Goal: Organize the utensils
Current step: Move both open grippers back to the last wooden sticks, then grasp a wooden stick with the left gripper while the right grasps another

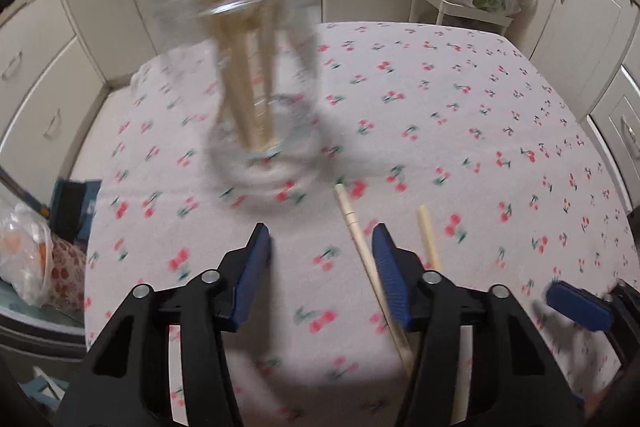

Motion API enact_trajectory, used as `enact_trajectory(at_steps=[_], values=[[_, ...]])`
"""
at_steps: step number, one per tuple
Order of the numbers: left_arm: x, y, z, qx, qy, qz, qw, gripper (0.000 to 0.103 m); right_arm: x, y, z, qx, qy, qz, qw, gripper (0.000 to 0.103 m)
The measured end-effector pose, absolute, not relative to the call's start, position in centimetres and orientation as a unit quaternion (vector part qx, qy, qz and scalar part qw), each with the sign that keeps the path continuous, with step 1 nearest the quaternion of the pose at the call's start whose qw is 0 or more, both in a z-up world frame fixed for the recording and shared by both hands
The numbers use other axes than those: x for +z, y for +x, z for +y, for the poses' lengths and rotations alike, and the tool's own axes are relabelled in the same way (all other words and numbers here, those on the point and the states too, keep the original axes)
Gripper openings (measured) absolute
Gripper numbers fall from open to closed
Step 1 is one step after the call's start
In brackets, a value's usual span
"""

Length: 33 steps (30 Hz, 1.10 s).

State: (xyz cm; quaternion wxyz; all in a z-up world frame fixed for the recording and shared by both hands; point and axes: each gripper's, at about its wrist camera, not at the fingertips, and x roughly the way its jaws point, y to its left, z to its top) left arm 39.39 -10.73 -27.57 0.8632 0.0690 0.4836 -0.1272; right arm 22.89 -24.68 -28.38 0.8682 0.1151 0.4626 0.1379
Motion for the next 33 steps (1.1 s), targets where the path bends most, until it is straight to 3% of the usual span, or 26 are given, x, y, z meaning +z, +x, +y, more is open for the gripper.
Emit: enact_trajectory(at_steps=[8,10,11,12,14,20,22,25,33], values=[[-27.4,40.3,-9.0,-0.136,0.042,0.499,0.855,0.047,-29.9,26.1,-21.9,0.146,0.052,0.495,0.855,0.042],[-27.5,40.4,-9.1,-0.140,0.040,0.496,0.856,0.047,-30.0,26.2,-21.7,0.148,0.013,0.497,0.855,0.036],[-27.5,40.3,-9.3,-0.144,0.039,0.495,0.856,0.047,-30.0,26.3,-21.9,0.149,-0.001,0.500,0.853,0.027],[-27.5,40.2,-9.3,-0.148,0.039,0.494,0.856,0.045,-29.9,26.4,-22.2,0.147,-0.007,0.503,0.851,0.020],[-27.6,40.2,-9.6,-0.154,0.045,0.493,0.855,0.039,-30.0,27.0,-23.3,0.138,-0.005,0.512,0.848,0.016],[-27.5,40.7,-10.2,-0.163,0.050,0.497,0.851,0.029,-30.1,28.5,-23.2,0.138,-0.011,0.515,0.846,0.017],[-27.5,40.8,-10.5,-0.167,0.054,0.498,0.849,0.014,-30.2,28.7,-22.7,0.140,-0.024,0.508,0.849,0.017],[-27.5,41.0,-10.6,-0.187,0.042,0.511,0.838,0.007,-30.2,28.3,-22.7,0.148,-0.024,0.506,0.849,0.007],[-25.6,39.2,-9.0,-0.219,0.001,0.487,0.846,0.005,-30.0,27.9,-27.2,0.166,0.153,0.504,0.833,0.005]])
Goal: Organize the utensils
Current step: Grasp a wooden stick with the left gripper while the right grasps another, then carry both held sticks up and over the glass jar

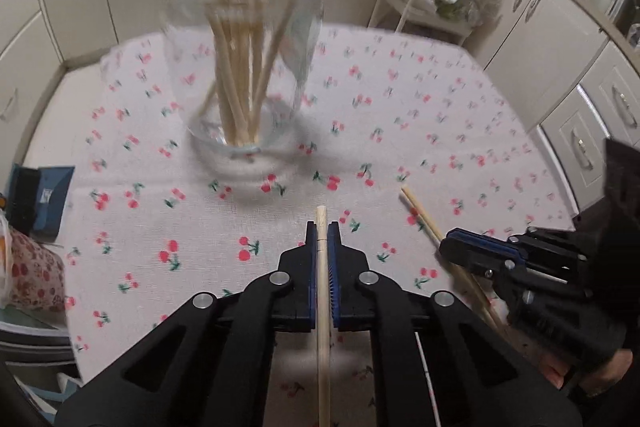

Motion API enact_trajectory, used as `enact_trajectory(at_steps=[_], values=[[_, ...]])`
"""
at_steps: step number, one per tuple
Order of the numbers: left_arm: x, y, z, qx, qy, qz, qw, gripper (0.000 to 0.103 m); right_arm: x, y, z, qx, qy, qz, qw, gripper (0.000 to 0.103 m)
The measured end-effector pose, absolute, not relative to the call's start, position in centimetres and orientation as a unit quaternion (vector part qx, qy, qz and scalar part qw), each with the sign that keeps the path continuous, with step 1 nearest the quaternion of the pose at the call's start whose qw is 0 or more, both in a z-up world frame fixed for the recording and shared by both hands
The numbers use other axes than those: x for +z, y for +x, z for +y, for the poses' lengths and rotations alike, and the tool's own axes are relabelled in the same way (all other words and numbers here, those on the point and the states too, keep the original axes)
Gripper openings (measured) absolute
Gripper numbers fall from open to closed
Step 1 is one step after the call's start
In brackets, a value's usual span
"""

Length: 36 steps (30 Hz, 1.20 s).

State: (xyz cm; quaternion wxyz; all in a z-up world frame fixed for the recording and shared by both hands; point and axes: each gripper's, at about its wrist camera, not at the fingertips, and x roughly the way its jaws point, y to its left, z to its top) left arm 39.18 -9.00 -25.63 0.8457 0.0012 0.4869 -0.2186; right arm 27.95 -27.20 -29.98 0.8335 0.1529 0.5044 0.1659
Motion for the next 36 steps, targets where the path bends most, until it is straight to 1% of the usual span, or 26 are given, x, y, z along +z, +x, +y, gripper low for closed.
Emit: enact_trajectory(at_steps=[1,4,8,10,14,20,28,36], values=[[-25.1,38.9,-8.7,-0.221,-0.001,0.478,0.850,0.005,-29.9,27.8,-27.7,0.166,0.178,0.499,0.832,0.005],[-22.0,37.9,-7.8,-0.227,-0.015,0.420,0.879,0.005,-29.3,27.3,-29.4,0.176,0.262,0.468,0.826,0.005],[-16.7,37.0,-6.0,-0.211,-0.042,0.312,0.925,0.005,-28.5,26.6,-30.8,0.180,0.334,0.426,0.821,0.005],[-14.1,36.7,-4.9,-0.189,-0.062,0.254,0.946,0.005,-27.7,26.4,-31.1,0.177,0.346,0.406,0.827,0.005],[-10.4,37.0,-3.2,-0.151,-0.095,0.173,0.969,0.005,-26.3,26.2,-31.3,0.181,0.354,0.381,0.835,0.005],[-6.5,37.8,-2.7,-0.109,-0.120,0.086,0.983,0.005,-25.0,25.4,-32.0,0.183,0.364,0.346,0.845,0.005],[-5.2,40.5,-3.8,-0.071,-0.127,0.040,0.989,0.005,-24.7,25.0,-33.2,0.179,0.380,0.316,0.851,0.005],[-6.9,43.9,-4.7,-0.049,-0.129,0.040,0.990,0.005,-25.3,25.4,-34.0,0.176,0.394,0.307,0.848,0.005]])
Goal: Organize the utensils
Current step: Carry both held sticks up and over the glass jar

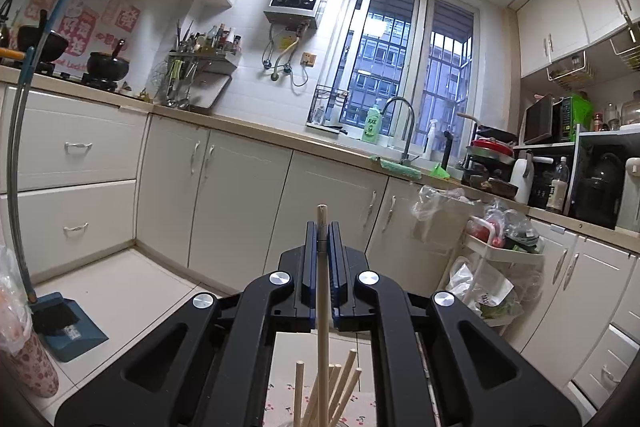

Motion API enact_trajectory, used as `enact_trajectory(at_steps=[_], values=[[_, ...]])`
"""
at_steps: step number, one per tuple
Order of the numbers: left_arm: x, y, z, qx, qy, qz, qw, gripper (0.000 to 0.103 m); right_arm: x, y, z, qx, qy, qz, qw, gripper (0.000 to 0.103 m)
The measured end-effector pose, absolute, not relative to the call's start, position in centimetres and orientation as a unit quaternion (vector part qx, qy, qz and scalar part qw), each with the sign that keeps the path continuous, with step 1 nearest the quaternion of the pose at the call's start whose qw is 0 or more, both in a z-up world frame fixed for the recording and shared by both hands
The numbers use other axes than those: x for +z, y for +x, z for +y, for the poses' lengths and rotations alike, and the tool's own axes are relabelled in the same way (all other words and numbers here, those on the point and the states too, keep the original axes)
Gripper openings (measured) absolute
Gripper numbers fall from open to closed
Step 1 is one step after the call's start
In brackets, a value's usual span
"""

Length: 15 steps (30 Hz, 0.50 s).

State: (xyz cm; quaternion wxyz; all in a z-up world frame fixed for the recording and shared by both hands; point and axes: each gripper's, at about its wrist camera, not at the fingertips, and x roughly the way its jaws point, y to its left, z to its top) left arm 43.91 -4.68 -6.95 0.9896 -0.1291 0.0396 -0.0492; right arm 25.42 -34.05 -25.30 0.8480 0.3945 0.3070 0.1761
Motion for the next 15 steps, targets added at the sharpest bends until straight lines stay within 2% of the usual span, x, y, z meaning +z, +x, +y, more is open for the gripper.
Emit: enact_trajectory(at_steps=[15], values=[[-11.5,45.8,-6.3,-0.034,-0.098,0.053,0.993,0.005,-25.2,26.0,-34.1,0.174,0.396,0.295,0.852,0.005]])
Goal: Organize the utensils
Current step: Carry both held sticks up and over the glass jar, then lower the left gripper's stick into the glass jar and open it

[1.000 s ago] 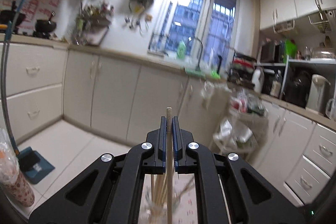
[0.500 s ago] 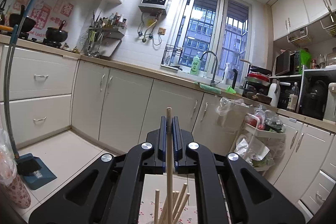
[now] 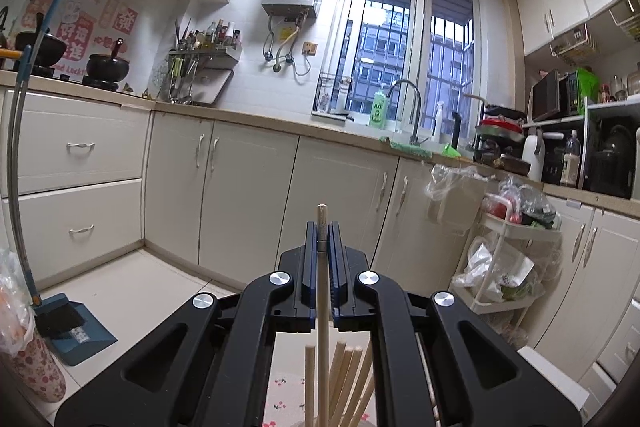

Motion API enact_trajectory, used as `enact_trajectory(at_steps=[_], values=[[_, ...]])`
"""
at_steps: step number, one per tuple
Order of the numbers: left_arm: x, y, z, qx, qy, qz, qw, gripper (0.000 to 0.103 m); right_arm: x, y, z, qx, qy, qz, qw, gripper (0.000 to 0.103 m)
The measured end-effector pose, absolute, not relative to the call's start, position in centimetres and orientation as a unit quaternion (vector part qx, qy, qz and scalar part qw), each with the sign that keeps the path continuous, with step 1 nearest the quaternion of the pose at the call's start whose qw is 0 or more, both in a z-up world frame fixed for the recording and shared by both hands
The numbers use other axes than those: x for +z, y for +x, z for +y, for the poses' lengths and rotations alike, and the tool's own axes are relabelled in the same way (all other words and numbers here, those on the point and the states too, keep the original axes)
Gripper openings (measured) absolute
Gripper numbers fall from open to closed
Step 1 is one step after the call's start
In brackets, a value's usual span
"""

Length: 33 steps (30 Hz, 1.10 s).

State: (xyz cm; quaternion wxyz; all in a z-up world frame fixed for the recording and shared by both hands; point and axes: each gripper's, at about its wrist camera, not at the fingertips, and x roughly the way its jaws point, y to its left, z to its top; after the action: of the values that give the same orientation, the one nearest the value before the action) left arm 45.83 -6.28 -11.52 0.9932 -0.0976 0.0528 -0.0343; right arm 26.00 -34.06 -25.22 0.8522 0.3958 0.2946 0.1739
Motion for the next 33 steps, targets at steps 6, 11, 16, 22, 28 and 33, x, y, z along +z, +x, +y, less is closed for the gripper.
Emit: enact_trajectory(at_steps=[6,11,16,22,28,33], values=[[-14.0,45.7,-6.8,-0.041,-0.079,0.080,0.993,0.005,-24.5,26.7,-34.0,0.174,0.396,0.279,0.857,0.005],[-15.6,44.7,-7.1,-0.051,-0.054,0.093,0.993,0.005,-22.8,27.9,-33.5,0.178,0.385,0.252,0.870,0.005],[-15.5,44.0,-6.4,-0.061,-0.043,0.101,0.992,0.006,-20.5,30.2,-32.0,0.188,0.362,0.220,0.886,0.005],[-15.1,42.9,-5.2,-0.065,-0.041,0.103,0.992,0.029,-17.3,32.9,-29.6,0.191,0.332,0.168,0.908,0.005],[-14.5,41.3,-3.1,-0.058,-0.065,0.102,0.991,0.044,-13.5,35.6,-26.6,0.175,0.299,0.083,0.934,0.005],[-14.8,38.9,-0.1,-0.034,-0.100,0.100,0.989,0.051,-12.4,37.5,-24.3,0.147,0.277,0.024,0.949,0.005]])
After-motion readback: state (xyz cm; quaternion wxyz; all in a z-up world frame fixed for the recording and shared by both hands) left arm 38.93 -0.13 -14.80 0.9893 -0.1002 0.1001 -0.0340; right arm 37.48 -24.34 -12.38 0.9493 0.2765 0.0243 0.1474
